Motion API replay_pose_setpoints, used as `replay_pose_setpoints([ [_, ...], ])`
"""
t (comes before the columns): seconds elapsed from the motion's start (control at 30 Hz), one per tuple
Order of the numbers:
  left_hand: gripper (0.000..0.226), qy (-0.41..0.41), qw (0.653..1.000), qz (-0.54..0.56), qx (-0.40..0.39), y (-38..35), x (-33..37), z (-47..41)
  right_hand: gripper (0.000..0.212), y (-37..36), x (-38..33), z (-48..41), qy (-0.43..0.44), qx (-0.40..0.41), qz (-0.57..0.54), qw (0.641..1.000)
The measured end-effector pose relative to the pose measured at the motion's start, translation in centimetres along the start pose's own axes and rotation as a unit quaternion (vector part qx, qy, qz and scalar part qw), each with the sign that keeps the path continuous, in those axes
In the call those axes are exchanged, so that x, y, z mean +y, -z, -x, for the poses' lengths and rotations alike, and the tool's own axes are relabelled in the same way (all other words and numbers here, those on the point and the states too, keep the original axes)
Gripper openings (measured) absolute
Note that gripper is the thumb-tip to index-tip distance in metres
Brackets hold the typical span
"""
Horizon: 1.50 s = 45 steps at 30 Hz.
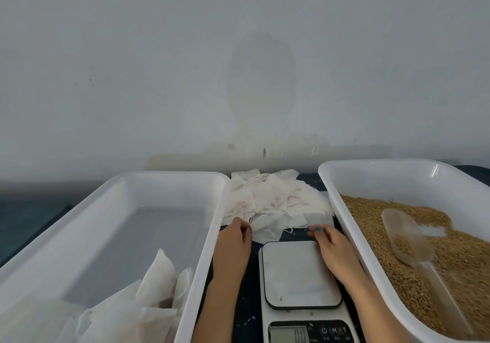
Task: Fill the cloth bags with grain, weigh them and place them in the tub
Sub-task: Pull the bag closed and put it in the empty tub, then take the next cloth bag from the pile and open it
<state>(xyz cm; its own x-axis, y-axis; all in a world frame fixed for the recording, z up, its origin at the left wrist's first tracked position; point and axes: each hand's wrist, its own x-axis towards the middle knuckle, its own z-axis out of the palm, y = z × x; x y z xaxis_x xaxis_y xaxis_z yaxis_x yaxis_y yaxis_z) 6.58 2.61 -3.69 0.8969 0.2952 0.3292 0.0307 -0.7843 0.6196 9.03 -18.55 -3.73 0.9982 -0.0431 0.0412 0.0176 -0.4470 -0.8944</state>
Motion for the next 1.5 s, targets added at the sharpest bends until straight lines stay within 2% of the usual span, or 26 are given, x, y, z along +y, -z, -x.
replay_pose_setpoints([
  [0.13, 0.003, 0.011, 0.999, 0.022, -0.022, -0.1, -0.2, 0.0, 0.025, 0.0, 0.2, 0.0, 0.005, -0.014, 0.029, 0.999],
  [0.23, 0.014, 0.035, 0.997, 0.069, -0.021, 0.0, 0.0, 0.0, 0.025, 0.0, 0.1, 0.1, 0.010, -0.015, 0.027, 0.999],
  [0.37, 0.019, 0.085, 0.980, 0.182, 0.003, 0.0, 0.5, 0.1, 0.027, 0.3, -0.6, 0.7, 0.066, -0.008, 0.010, 0.998],
  [0.57, 0.017, 0.092, 0.959, 0.263, 0.054, 0.2, 1.5, 0.5, 0.024, 0.0, -2.4, 1.7, 0.173, 0.014, 0.001, 0.985],
  [0.7, 0.018, 0.093, 0.934, 0.331, 0.096, 0.5, 2.6, 0.9, 0.026, -0.4, -3.1, 2.2, 0.213, 0.025, -0.013, 0.977],
  [0.8, 0.017, 0.106, 0.920, 0.365, 0.099, 0.6, 2.9, 0.9, 0.026, -0.4, -3.2, 2.3, 0.210, 0.018, -0.014, 0.977],
  [0.9, 0.013, 0.083, 0.918, 0.377, 0.090, 0.5, 3.2, 0.9, 0.026, -0.5, -3.2, 2.4, 0.216, 0.012, -0.013, 0.976],
  [1.1, 0.014, -0.039, 0.917, 0.394, 0.043, 0.1, 4.8, 2.0, 0.017, -1.3, -3.9, 2.9, 0.208, 0.030, -0.035, 0.977],
  [1.17, 0.015, -0.060, 0.920, 0.385, 0.038, -0.1, 5.2, 2.3, 0.028, -1.3, -4.0, 3.0, 0.195, 0.045, -0.045, 0.979],
  [1.23, 0.013, -0.068, 0.920, 0.384, 0.038, -0.2, 5.5, 2.5, 0.029, -1.2, -4.0, 3.0, 0.191, 0.050, -0.056, 0.979],
  [1.33, 0.016, -0.058, 0.920, 0.386, 0.040, -0.2, 5.6, 2.6, 0.013, -1.4, -4.0, 3.1, 0.180, 0.026, -0.088, 0.979],
  [1.5, 0.018, -0.054, 0.919, 0.388, 0.030, 0.0, 5.3, 2.4, 0.021, -1.4, -4.1, 3.3, 0.185, -0.003, -0.125, 0.975],
])
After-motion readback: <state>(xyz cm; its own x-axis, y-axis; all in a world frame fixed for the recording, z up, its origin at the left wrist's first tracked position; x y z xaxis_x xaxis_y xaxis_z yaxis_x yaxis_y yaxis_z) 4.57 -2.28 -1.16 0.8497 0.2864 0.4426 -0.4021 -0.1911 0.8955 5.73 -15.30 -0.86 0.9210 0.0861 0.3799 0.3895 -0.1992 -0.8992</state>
